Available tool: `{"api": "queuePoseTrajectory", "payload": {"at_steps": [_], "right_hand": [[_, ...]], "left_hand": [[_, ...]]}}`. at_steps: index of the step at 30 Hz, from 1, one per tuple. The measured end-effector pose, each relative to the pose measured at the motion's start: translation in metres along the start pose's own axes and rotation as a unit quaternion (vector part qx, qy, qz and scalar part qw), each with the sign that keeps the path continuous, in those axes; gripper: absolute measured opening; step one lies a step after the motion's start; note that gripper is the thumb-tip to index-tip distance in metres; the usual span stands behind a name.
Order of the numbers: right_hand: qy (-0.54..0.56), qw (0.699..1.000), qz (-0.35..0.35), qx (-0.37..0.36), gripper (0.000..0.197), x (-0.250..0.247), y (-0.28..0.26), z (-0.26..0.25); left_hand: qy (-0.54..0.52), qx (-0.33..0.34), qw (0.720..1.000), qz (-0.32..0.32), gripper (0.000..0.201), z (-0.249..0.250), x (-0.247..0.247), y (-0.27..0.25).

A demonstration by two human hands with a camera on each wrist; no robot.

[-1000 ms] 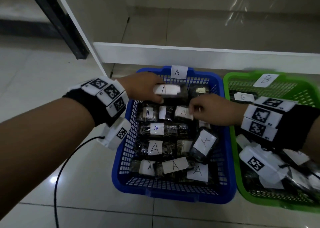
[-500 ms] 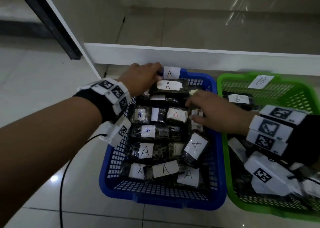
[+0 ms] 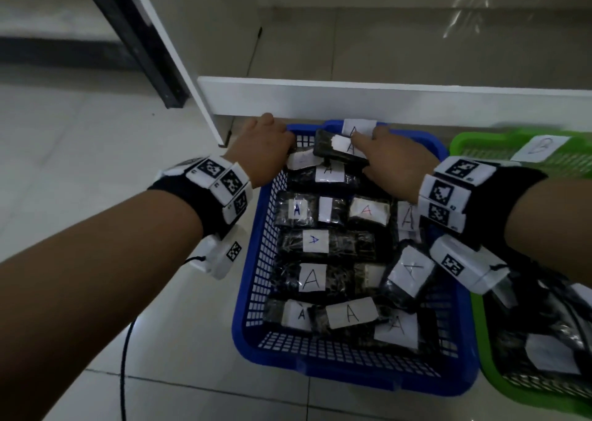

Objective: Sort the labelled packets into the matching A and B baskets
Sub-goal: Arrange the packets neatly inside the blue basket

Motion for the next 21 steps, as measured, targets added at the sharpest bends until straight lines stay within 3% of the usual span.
{"api": "queuePoseTrajectory", "payload": {"at_steps": [5, 10, 14, 18, 21], "right_hand": [[0.066, 0.995, 0.07, 0.017, 0.034, 0.0, -0.01, -0.003], [0.116, 0.986, 0.108, 0.052, 0.035, -0.002, -0.016, -0.009], [0.047, 0.995, 0.083, 0.03, 0.034, 0.006, -0.016, -0.026], [-0.052, 0.996, 0.07, -0.016, 0.027, 0.009, -0.003, -0.037], [-0.068, 0.996, 0.035, -0.04, 0.02, -0.002, 0.017, -0.033]], "left_hand": [[-0.026, -0.026, 0.999, -0.004, 0.029, 0.006, -0.005, -0.004], [-0.169, -0.037, 0.985, 0.02, 0.028, -0.01, -0.027, -0.019], [-0.309, -0.053, 0.948, -0.054, 0.015, -0.014, -0.034, -0.042], [-0.361, -0.066, 0.922, -0.122, 0.011, -0.012, -0.032, -0.052], [-0.369, -0.047, 0.914, -0.161, 0.009, -0.007, -0.033, -0.053]]}}
Point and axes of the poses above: each hand's wrist, its own y-axis towards the middle knuckle, its own x-axis out of the palm, z = x × y, the point moved 1 cm from there along y, towards the middle knuckle, and after that the axes turned 4 degrees about -y, right-handed, at the moved point
